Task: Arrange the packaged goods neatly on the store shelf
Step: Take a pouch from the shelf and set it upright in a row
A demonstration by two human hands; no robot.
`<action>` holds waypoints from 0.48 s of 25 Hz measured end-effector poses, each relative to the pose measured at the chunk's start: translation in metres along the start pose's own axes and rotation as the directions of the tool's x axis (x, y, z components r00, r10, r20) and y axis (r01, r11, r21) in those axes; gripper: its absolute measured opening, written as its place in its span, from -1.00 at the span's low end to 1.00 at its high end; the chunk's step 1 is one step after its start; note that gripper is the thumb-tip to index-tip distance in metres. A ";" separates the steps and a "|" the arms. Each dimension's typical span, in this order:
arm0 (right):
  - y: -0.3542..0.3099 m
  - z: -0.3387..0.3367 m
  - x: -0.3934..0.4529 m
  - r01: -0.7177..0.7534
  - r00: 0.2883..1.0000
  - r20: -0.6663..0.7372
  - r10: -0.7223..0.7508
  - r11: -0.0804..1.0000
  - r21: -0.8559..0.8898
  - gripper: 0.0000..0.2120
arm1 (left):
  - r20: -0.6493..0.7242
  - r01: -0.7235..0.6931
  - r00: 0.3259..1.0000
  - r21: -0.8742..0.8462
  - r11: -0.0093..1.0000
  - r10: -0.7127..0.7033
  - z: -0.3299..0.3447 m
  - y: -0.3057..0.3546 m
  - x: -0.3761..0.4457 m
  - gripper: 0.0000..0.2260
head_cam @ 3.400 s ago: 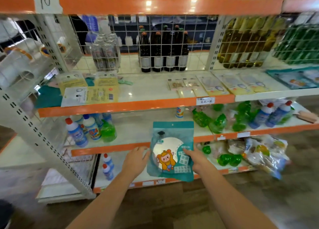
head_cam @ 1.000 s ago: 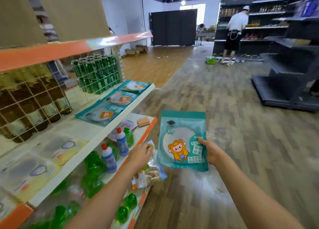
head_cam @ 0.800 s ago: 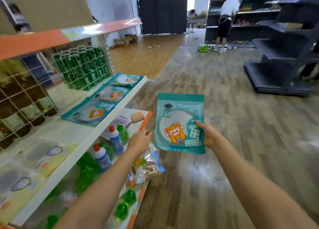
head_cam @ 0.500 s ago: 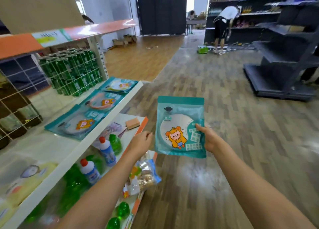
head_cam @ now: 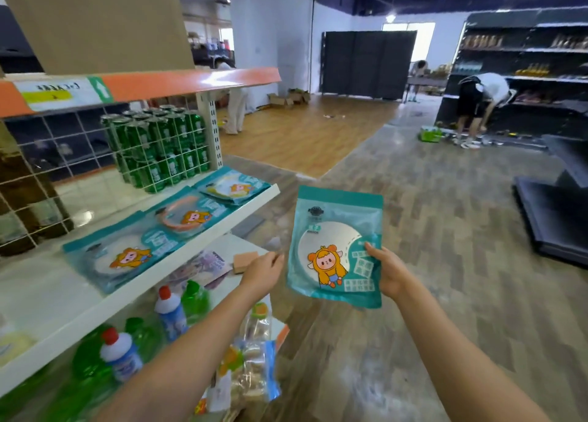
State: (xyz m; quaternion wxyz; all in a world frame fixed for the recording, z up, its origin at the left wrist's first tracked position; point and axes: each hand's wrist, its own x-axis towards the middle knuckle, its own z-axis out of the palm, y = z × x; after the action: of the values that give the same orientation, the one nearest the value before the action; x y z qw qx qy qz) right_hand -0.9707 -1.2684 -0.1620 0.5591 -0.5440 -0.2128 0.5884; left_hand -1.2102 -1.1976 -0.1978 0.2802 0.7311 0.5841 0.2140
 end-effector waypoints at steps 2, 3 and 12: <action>-0.013 0.003 0.020 -0.017 1.000 0.015 0.018 1.000 -0.004 -0.87 | -0.011 0.031 0.999 0.029 0.999 -0.030 -0.003 0.001 0.017 -0.67; -0.017 0.005 0.032 -0.025 0.999 0.023 0.025 1.000 -0.002 -0.87 | -0.017 0.048 0.999 0.032 0.998 -0.048 -0.004 0.000 0.027 -0.67; -0.038 0.047 0.134 -0.070 0.989 0.127 0.075 0.997 -0.043 -0.88 | -0.020 0.230 0.970 -0.255 0.939 -0.243 -0.015 -0.008 0.112 -0.62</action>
State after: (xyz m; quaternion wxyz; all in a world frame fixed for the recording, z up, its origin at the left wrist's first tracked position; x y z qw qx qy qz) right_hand -0.9669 -1.1216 -0.1684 0.5119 -0.5228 -0.2396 0.6381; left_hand -1.2003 -1.0850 -0.1936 0.3789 0.6085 0.6430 0.2696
